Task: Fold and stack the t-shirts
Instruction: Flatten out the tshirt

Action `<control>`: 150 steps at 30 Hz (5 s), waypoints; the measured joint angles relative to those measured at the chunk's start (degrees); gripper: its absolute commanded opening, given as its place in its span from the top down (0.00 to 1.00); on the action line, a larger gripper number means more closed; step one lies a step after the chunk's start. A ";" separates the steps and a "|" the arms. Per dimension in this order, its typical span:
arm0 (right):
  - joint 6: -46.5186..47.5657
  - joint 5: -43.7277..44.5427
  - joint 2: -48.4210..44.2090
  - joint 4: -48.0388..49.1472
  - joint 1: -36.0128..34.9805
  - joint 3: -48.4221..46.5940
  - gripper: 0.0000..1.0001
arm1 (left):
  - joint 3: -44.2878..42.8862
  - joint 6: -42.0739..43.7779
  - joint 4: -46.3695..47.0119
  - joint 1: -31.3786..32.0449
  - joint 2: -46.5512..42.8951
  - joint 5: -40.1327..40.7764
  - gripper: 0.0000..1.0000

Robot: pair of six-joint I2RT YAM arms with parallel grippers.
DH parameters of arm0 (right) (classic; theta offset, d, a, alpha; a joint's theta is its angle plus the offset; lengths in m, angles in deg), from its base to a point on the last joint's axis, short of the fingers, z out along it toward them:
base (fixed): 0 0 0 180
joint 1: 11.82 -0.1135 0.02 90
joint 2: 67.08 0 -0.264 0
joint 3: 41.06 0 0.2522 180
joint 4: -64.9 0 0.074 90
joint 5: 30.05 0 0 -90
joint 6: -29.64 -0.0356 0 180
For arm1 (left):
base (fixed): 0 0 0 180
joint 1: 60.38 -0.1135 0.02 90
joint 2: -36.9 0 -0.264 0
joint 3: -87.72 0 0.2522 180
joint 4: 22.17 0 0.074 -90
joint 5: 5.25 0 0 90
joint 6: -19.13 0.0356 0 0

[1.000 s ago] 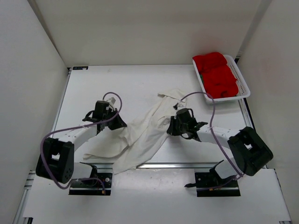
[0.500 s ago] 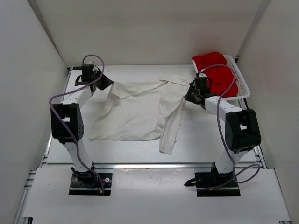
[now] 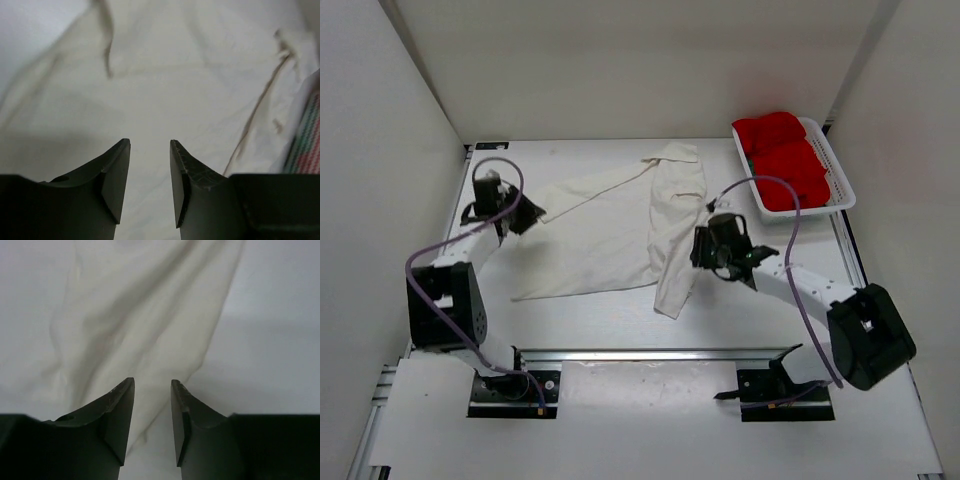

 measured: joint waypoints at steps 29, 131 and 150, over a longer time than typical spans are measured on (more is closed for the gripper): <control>-3.43 -3.41 -16.65 -2.51 -18.45 20.00 0.56 | 37.44 -0.83 -12.81 -14.64 -32.11 8.11 0.46; 21.86 -5.90 -8.04 -14.84 11.47 -36.92 0.99 | -8.09 -11.56 4.70 -10.97 -20.65 -6.56 1.00; -5.90 -12.50 -37.97 -29.44 2.08 17.05 1.00 | 35.50 3.23 -5.92 -14.97 -35.56 -4.13 1.00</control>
